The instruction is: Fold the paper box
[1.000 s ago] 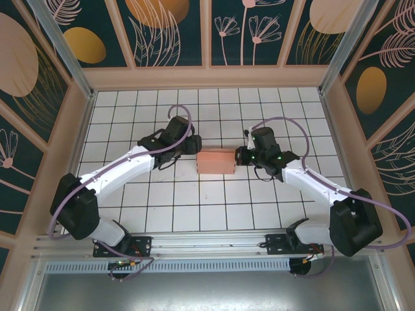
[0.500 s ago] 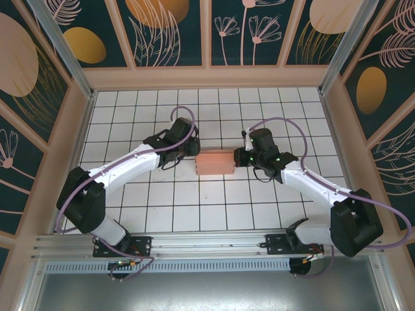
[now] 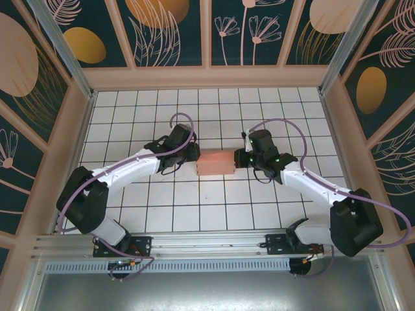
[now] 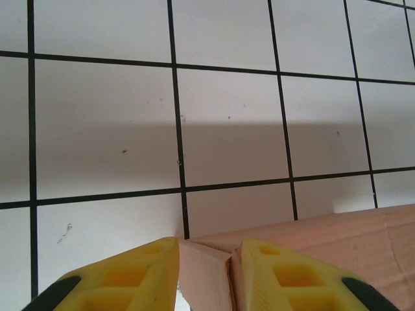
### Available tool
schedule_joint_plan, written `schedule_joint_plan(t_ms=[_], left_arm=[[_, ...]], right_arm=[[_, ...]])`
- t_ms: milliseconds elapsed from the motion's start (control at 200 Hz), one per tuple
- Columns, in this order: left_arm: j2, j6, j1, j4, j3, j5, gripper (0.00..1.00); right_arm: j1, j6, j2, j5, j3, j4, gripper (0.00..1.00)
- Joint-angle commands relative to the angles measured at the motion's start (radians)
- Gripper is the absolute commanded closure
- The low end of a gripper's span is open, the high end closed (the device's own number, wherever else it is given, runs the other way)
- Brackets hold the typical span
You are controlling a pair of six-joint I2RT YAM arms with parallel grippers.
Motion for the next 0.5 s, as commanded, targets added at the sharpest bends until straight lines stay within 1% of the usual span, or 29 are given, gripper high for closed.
schedule_joint_plan(t_ms=[0, 30, 90, 210, 350, 415, 495], left_arm=[[0.014, -0.022, 0.000, -0.027, -0.047, 0.033, 0.70], [0.015, -0.023, 0.000, -0.025, -0.048, 0.035, 0.70], [0.020, -0.023, 0.001, -0.023, -0.047, 0.039, 0.70], [0.023, -0.022, 0.001, -0.025, -0.047, 0.036, 0.71], [0.024, -0.019, 0.001, -0.025, -0.047, 0.033, 0.71], [0.024, -0.017, 0.001, -0.027, -0.047, 0.033, 0.71], [0.023, -0.015, 0.001, -0.025, -0.047, 0.034, 0.71]], right_arm=[[0.012, -0.018, 0.007, 0.028, -0.027, 0.013, 1.00], [0.013, -0.019, 0.007, 0.029, -0.027, 0.013, 0.99], [0.017, -0.021, -0.002, 0.029, -0.027, 0.016, 0.92], [0.026, -0.029, -0.040, 0.029, -0.026, 0.038, 0.77], [0.028, -0.031, -0.103, 0.021, -0.044, 0.086, 0.56], [0.026, -0.023, -0.133, 0.010, -0.057, 0.114, 0.47], [0.023, 0.003, -0.155, 0.002, -0.064, 0.145, 0.37]])
